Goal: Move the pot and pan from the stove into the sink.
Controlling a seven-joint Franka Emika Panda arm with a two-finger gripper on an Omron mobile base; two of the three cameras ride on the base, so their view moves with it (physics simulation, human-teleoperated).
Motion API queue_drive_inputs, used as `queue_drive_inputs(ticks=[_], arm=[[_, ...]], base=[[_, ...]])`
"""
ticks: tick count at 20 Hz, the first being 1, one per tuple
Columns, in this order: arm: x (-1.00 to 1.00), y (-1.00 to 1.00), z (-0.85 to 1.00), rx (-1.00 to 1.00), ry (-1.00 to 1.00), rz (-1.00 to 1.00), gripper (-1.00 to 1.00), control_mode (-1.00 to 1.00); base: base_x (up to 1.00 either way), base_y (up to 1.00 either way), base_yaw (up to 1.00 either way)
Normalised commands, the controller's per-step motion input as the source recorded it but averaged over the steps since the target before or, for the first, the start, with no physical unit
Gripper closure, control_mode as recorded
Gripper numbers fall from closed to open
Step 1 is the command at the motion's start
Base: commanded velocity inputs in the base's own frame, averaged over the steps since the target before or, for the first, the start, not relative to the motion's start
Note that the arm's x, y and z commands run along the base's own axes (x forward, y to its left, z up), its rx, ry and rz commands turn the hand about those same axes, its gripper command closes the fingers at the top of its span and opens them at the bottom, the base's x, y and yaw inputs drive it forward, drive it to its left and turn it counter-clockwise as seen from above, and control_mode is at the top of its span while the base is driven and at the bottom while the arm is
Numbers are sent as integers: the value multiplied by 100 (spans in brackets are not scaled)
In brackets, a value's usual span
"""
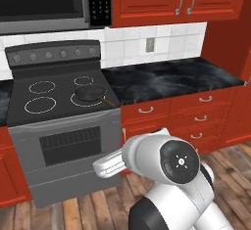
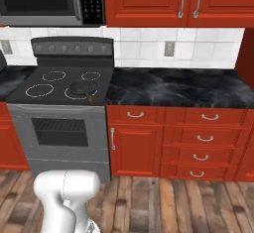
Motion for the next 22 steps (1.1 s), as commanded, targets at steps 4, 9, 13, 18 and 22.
queue_drive_inputs(ticks=[4, 9, 13, 18, 22], arm=[[0, 0, 0, 0, 0, 0, -100, 100], [0, 0, 0, 0, 0, 0, -100, 100], [0, 0, 0, 0, 0, 0, -100, 100], [0, 0, 0, 0, 0, 0, -100, 100], [0, 0, 0, 0, 0, 0, -100, 100]], base=[[0, -9, -2], [25, -11, 0], [61, -11, 0], [73, -7, 0], [75, -8, 0]])
